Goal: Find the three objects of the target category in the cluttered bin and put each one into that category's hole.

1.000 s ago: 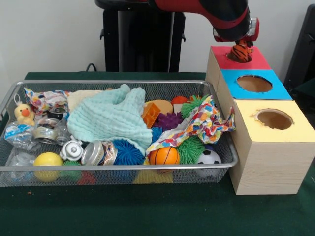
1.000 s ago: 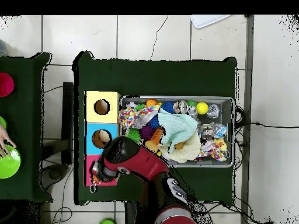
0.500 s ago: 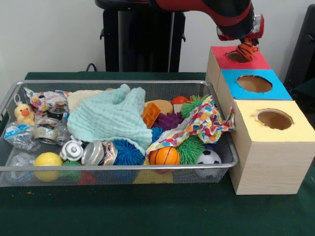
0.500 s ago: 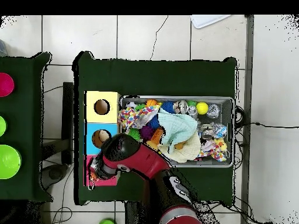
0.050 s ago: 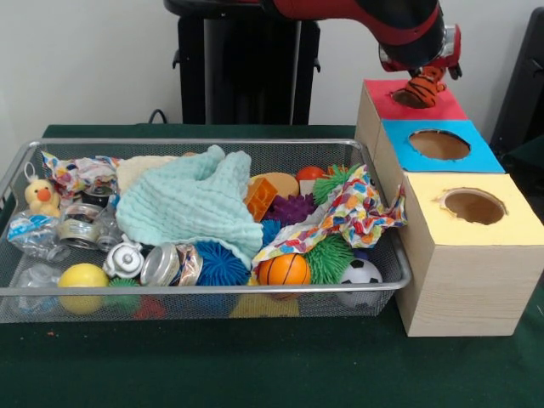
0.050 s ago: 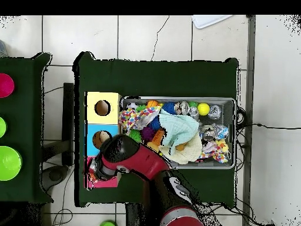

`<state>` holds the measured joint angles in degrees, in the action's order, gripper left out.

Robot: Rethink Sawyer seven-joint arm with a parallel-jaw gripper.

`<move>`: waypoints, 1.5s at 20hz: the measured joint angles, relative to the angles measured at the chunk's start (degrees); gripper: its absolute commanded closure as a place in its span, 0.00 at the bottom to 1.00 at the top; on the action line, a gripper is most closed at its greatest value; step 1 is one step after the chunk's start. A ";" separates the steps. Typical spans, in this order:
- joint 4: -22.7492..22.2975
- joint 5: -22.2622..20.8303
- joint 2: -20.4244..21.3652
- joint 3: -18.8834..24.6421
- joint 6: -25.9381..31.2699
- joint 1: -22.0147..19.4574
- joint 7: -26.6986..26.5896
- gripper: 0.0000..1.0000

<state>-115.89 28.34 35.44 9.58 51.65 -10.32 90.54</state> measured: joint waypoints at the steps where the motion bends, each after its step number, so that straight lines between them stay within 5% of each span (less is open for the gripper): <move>1: 0.03 -0.35 -0.03 0.00 -0.02 -0.01 0.00 0.00; 30: 3.26 -10.82 -0.46 -0.04 -0.01 -0.01 0.00 0.00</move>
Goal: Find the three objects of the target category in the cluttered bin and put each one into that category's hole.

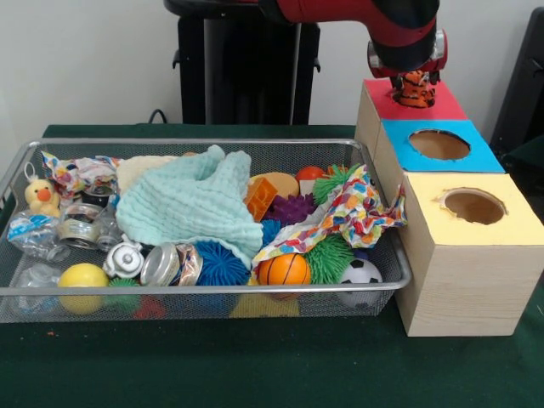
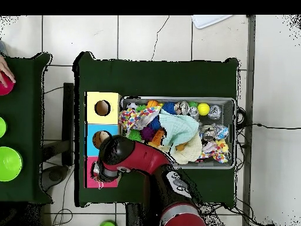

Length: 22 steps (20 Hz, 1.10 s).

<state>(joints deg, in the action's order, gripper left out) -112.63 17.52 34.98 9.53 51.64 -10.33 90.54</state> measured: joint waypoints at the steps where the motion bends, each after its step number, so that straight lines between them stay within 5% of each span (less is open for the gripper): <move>1: -0.01 -0.21 0.26 -0.01 0.00 0.00 0.00 0.00; 22: 0.44 -0.74 10.40 -0.02 2.21 -3.00 0.00 0.00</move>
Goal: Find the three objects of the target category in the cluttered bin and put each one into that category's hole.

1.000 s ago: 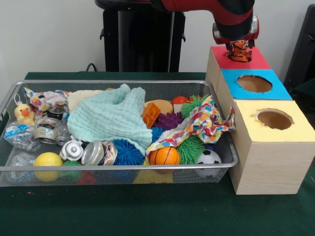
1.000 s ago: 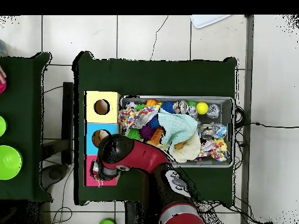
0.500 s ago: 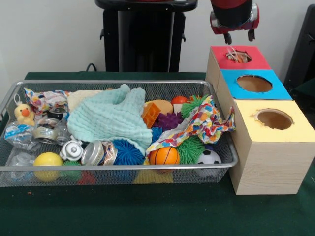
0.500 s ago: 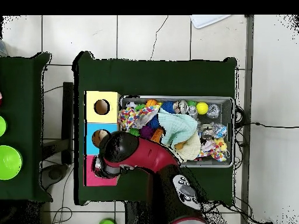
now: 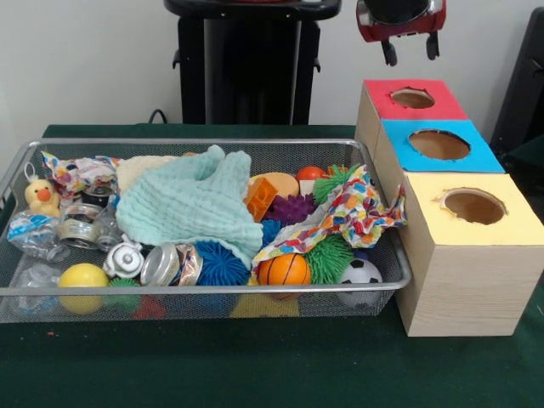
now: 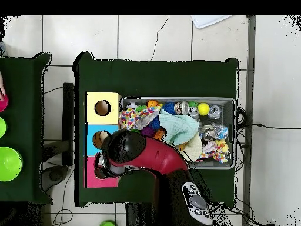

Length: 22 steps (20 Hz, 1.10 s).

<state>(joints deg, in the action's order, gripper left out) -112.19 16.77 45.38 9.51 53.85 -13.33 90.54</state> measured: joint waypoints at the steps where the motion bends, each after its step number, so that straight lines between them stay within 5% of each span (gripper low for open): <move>1: 0.26 -0.22 0.10 0.00 0.00 0.01 0.00 0.00; 22: 13.65 -21.01 0.06 -5.19 -0.56 0.19 0.00 0.00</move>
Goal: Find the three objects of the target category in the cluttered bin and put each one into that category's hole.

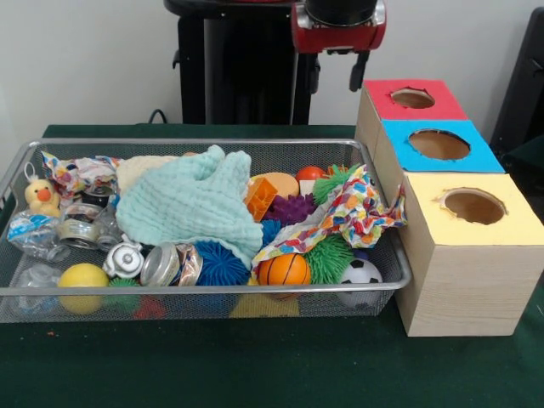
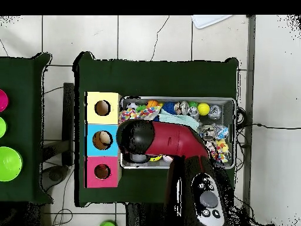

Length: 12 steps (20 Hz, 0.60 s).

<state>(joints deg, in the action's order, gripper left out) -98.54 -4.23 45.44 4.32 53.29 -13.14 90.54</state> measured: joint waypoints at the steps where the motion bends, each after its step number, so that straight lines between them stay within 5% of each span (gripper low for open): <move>1: 0.96 -1.06 -0.01 -0.27 0.00 0.00 0.00 0.00; 12: 9.03 -10.57 -0.01 -1.90 0.02 -0.35 0.00 0.00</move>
<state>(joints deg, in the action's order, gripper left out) -89.51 -14.81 45.43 2.42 53.32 -13.49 90.54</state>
